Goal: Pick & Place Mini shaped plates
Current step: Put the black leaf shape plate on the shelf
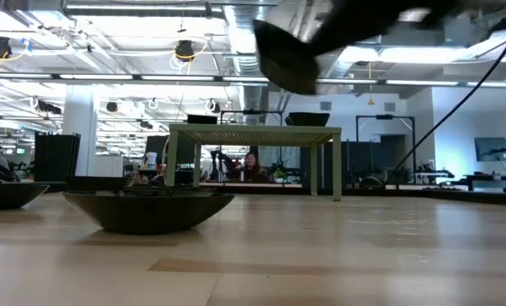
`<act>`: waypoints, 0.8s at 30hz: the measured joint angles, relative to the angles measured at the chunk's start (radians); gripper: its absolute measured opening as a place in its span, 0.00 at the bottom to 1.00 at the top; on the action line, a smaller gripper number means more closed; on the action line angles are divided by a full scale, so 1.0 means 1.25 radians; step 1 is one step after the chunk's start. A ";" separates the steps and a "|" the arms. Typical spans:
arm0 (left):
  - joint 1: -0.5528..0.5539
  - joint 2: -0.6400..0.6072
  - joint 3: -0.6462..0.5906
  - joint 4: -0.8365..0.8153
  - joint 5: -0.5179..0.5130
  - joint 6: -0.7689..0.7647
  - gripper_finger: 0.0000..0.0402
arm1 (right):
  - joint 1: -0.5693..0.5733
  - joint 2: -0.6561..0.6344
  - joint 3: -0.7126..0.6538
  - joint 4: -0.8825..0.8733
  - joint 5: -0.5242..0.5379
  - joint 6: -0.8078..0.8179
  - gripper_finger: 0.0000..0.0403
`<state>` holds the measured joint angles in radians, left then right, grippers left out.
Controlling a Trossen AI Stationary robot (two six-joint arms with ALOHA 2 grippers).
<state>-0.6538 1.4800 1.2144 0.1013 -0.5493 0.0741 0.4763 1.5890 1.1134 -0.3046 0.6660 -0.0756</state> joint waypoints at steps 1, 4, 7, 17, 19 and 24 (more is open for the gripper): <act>0.000 -0.005 0.000 0.000 0.000 0.000 0.34 | -0.025 0.000 0.022 0.000 -0.017 -0.017 0.00; 0.002 -0.011 0.000 -0.010 -0.001 0.000 0.34 | -0.103 0.000 0.090 -0.007 -0.069 -0.100 0.00; 0.004 -0.011 0.000 -0.011 -0.001 0.000 0.34 | -0.190 0.000 0.171 -0.065 -0.096 -0.199 0.00; 0.003 -0.011 0.000 -0.048 -0.001 0.019 0.34 | -0.490 0.039 0.312 -0.213 -0.271 -0.278 0.00; 0.003 -0.011 0.000 -0.067 -0.001 0.036 0.34 | -0.512 0.058 0.311 -0.212 -0.294 -0.317 0.00; 0.003 -0.011 0.000 -0.112 -0.003 0.039 0.34 | -0.538 0.107 0.311 -0.207 -0.302 -0.405 0.00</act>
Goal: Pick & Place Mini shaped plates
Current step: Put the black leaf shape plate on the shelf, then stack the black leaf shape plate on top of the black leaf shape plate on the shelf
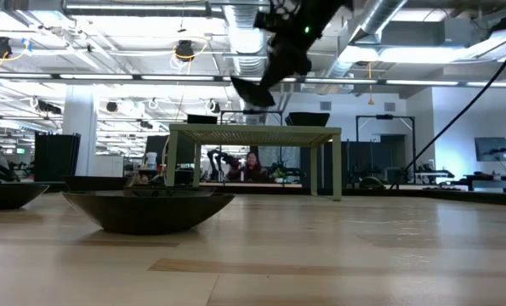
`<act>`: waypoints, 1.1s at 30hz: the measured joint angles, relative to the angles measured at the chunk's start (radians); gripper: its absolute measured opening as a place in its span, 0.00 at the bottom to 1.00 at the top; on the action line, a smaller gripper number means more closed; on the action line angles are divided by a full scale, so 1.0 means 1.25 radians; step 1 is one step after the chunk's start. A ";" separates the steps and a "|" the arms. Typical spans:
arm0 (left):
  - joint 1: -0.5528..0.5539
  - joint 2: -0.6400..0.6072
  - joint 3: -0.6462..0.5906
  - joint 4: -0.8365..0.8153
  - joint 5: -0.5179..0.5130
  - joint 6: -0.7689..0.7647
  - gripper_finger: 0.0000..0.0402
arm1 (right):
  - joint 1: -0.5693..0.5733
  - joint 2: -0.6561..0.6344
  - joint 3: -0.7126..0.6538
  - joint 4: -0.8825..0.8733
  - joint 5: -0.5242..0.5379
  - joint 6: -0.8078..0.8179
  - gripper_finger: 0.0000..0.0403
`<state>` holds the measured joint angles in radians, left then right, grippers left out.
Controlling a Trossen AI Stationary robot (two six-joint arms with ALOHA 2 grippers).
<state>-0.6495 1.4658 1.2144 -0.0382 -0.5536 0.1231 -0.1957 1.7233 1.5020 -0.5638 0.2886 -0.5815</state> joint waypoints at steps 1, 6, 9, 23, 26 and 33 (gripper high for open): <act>0.000 0.000 0.000 -0.005 0.000 0.000 0.34 | -0.004 0.006 -0.001 -0.004 0.000 -0.013 0.00; 0.000 0.000 0.000 -0.012 0.000 0.000 0.34 | -0.023 0.032 -0.001 -0.001 0.002 -0.011 0.00; 0.000 0.000 0.000 -0.012 0.000 0.000 0.34 | -0.042 0.042 -0.001 -0.010 0.000 0.008 0.00; 0.000 0.000 0.000 -0.012 0.000 -0.006 0.34 | -0.072 0.052 -0.001 -0.009 0.006 -0.018 0.10; 0.000 0.000 0.000 -0.012 0.000 -0.006 0.34 | -0.077 0.052 -0.001 -0.005 0.007 -0.018 0.16; 0.000 0.000 0.000 -0.012 0.000 -0.071 0.34 | -0.028 0.045 0.019 -0.026 0.020 0.016 0.22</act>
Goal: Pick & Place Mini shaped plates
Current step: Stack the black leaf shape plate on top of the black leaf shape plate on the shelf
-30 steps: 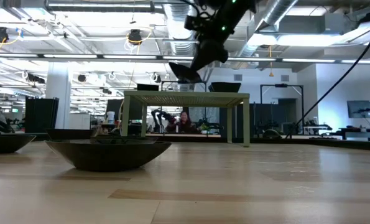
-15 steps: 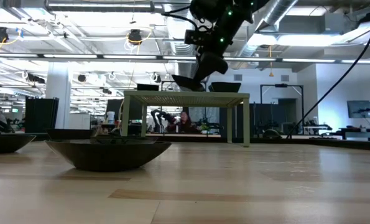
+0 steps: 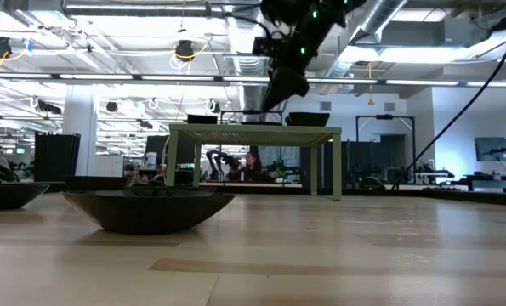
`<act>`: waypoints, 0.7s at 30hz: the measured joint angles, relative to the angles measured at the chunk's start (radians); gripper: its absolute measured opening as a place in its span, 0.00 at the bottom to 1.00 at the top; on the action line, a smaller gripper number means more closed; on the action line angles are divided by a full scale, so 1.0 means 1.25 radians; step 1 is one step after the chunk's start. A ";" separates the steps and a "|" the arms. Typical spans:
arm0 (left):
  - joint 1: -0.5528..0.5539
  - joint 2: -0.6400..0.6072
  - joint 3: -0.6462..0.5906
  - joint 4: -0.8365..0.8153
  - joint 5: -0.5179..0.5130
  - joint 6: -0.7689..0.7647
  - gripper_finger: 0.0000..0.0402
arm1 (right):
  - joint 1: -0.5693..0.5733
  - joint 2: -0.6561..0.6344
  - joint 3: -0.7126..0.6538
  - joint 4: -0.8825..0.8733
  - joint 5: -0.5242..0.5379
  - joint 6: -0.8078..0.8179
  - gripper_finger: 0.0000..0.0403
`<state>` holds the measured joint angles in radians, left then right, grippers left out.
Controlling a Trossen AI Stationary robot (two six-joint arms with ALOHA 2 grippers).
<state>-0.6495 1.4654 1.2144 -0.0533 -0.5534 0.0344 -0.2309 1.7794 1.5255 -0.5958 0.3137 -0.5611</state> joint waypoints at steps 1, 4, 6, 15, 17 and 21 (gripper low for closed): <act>0.000 0.000 0.000 0.000 0.000 -0.014 0.34 | 0.017 0.000 0.017 -0.028 0.009 0.015 0.22; 0.000 0.000 0.000 -0.014 0.000 -0.061 0.34 | 0.079 0.000 0.090 -0.139 0.030 0.076 0.21; -0.004 0.000 0.000 -0.028 0.000 -0.097 0.34 | 0.130 0.000 0.147 -0.237 0.037 0.117 0.20; -0.030 0.088 0.000 -0.047 0.006 -0.183 0.34 | 0.436 -0.017 0.357 -0.580 0.097 0.281 0.17; -0.030 0.122 0.000 -0.048 0.007 -0.226 0.34 | 0.501 -0.049 0.342 -0.618 0.101 0.349 0.17; -0.025 0.165 0.000 -0.097 0.011 -0.264 0.34 | 0.623 -0.150 0.203 -0.586 0.158 0.489 0.17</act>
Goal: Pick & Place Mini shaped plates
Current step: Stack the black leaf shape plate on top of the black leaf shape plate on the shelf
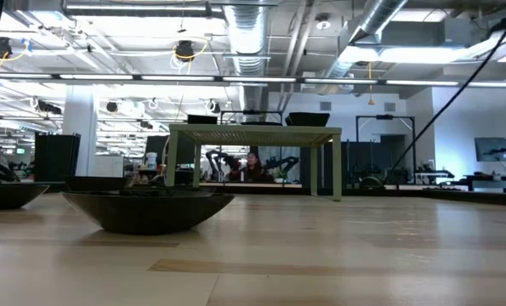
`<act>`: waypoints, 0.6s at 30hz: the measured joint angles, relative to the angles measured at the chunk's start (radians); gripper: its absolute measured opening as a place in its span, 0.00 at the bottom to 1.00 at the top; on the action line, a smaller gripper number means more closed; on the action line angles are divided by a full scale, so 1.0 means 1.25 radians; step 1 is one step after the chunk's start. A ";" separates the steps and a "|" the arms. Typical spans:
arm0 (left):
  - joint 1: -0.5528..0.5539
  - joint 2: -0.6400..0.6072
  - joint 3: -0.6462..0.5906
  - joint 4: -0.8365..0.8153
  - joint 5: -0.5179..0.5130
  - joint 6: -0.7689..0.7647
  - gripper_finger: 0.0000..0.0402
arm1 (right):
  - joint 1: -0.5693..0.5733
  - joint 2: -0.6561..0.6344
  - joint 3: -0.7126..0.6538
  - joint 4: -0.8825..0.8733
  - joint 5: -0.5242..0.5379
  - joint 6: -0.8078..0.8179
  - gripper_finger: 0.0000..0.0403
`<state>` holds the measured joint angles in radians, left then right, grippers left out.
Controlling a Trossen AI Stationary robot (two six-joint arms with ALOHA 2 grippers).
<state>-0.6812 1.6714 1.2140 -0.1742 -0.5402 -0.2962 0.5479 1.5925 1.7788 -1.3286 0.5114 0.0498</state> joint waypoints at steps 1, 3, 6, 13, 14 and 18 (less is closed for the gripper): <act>0.000 0.001 0.000 -0.041 0.006 0.000 0.34 | 0.029 -0.034 -0.055 0.032 0.028 0.033 0.17; 0.002 0.002 0.000 -0.134 0.007 -0.012 0.34 | 0.086 -0.113 -0.188 0.116 0.084 0.094 0.17; 0.017 0.002 0.000 -0.279 -0.001 -0.065 0.34 | 0.154 -0.227 -0.422 0.330 0.136 0.126 0.17; 0.124 0.032 -0.002 -0.506 0.038 -0.144 0.34 | 0.175 -0.367 -0.872 0.937 0.154 0.032 0.17; 0.143 0.037 -0.006 -0.496 0.052 -0.138 0.34 | 0.168 -0.372 -0.914 0.990 0.155 0.018 0.17; 0.209 0.053 -0.054 -0.481 0.120 -0.121 0.34 | 0.135 -0.390 -0.983 1.063 0.155 0.008 0.17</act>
<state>-0.4195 1.7377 1.1464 -0.7760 -0.3897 -0.4473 0.7172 1.1053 0.5500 0.0005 0.7049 0.0603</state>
